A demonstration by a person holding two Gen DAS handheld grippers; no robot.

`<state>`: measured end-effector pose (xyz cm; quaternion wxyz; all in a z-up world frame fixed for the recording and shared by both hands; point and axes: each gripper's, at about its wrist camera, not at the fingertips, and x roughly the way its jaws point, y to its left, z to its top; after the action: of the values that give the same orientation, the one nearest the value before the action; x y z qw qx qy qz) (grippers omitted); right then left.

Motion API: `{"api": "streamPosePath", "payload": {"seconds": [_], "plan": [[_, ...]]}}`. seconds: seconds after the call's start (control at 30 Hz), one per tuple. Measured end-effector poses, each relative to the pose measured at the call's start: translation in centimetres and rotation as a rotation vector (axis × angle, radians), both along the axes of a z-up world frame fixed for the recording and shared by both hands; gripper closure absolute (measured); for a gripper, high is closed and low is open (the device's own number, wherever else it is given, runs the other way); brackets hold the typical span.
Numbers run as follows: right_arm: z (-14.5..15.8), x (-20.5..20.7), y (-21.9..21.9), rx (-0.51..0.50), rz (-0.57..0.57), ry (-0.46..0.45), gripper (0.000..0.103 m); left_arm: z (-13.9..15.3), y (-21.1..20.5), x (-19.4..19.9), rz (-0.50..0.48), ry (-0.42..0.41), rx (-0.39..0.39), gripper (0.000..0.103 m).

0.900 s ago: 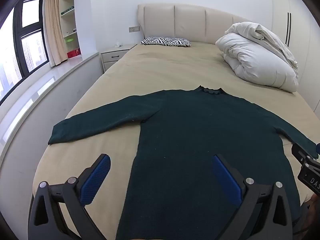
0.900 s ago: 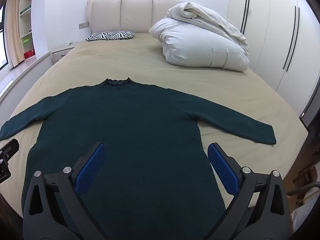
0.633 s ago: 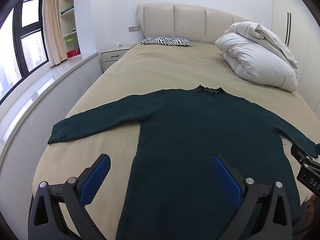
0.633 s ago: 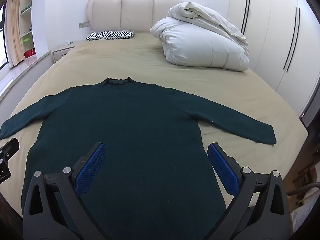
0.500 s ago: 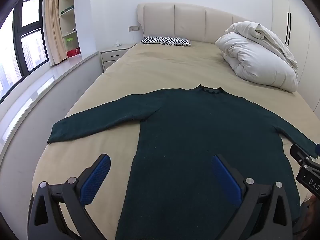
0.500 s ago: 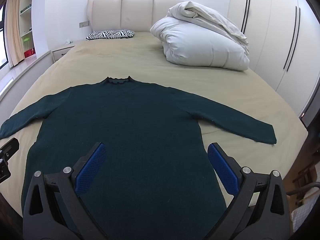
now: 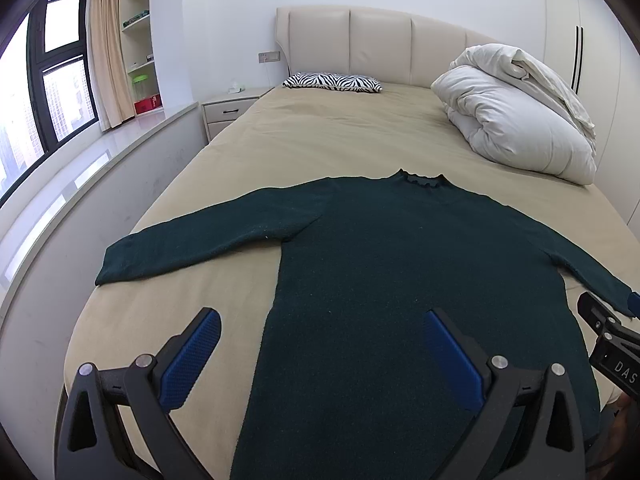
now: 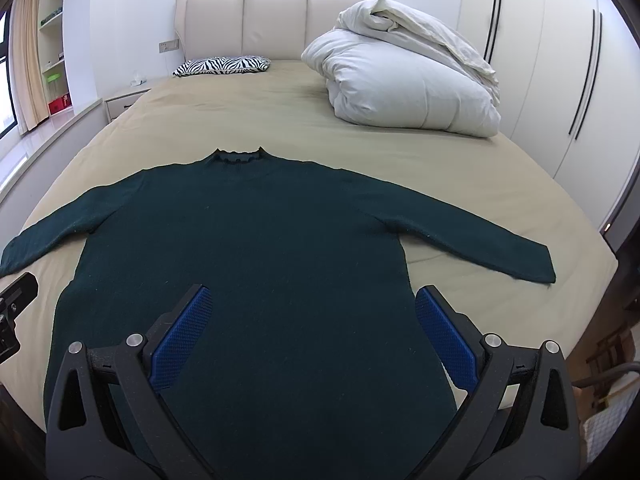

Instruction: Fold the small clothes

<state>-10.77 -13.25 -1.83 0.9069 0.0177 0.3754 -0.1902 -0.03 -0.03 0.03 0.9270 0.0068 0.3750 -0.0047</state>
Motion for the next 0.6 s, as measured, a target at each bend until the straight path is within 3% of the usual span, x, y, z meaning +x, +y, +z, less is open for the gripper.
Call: {"api": "streamPosePath", "payload": {"seconds": [0.6], "plan": [[0.06,-0.02,-0.46,0.025,0.007,0.016,0.0,0.07,-0.07,0.07,0.0,0.001,-0.001,0.0]]}}
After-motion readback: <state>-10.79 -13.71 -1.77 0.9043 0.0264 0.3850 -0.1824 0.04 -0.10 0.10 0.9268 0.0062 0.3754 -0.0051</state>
